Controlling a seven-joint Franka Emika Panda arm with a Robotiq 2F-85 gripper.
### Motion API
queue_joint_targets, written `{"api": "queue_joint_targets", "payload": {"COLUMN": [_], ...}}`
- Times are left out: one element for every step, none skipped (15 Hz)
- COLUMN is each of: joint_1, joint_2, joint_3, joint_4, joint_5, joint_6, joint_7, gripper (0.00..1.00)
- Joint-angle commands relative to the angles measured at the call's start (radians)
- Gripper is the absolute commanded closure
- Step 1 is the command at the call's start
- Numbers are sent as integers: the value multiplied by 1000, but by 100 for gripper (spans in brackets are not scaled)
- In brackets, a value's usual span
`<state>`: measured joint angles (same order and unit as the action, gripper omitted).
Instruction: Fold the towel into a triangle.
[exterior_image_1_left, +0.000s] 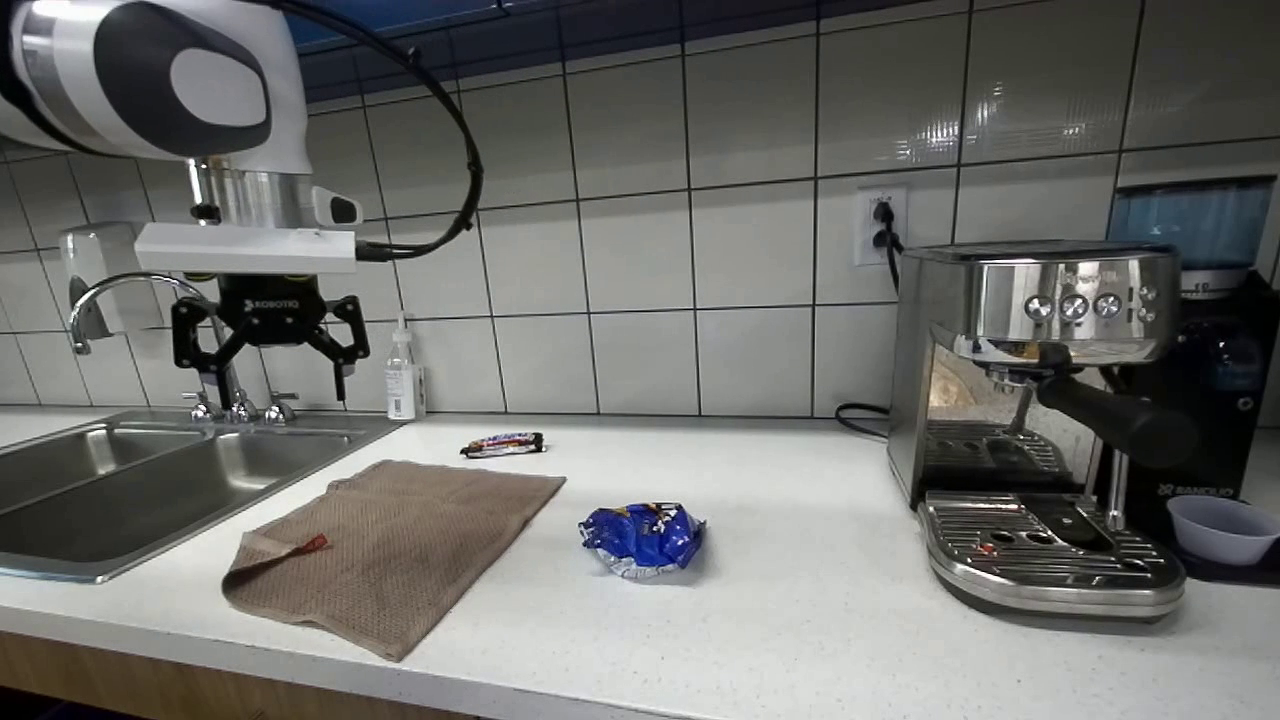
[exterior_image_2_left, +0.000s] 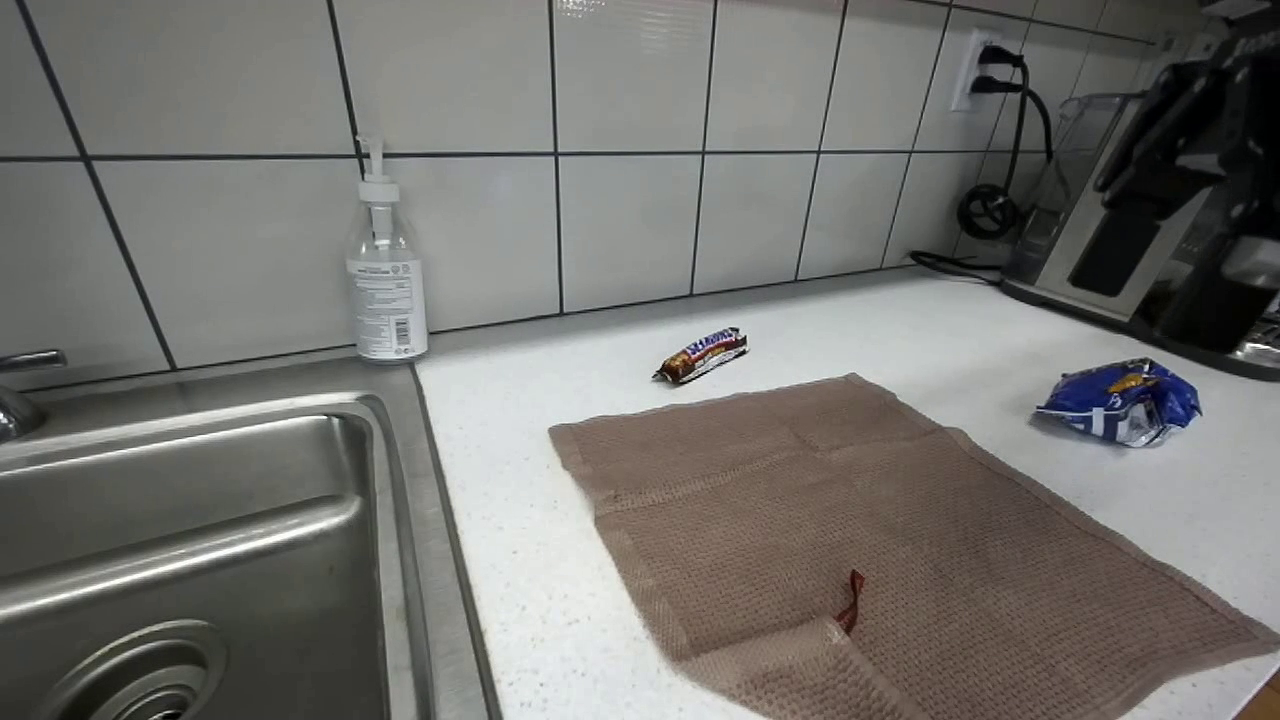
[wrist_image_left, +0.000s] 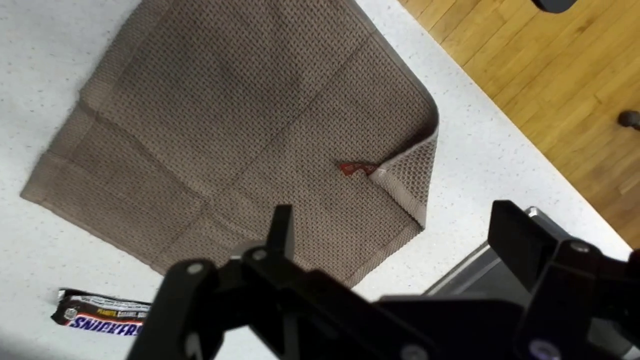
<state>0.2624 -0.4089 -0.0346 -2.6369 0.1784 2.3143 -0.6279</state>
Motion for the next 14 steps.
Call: {"api": "queue_joint_targets", "payload": {"joint_1": [22,29,37,43,48,53,56,59,59,57,55,52,50,49], "joint_2": [46,60,75,92,106,125,141,161,179,198,215,236,253,272], "joint_3": [48,60,68,79,88,99,109,119,128,139,148,158,165,173], "joint_4": [23,27,32,37,40,45,49,57,64,70,79,87,96,107], "joint_5": [16,15,19,18,19,16,14,13,11,6,5,-1,-2,-2], "joint_6": [15,20,23,30,37,47,57,68,74,86,94,105,111,116], "joint_7": [55,71,79,92,102,116,128,144,157,172,185,201,210,220], "gripper": [0,0,0,0,0,0,0,0,0,0,0,0,0,0]}}
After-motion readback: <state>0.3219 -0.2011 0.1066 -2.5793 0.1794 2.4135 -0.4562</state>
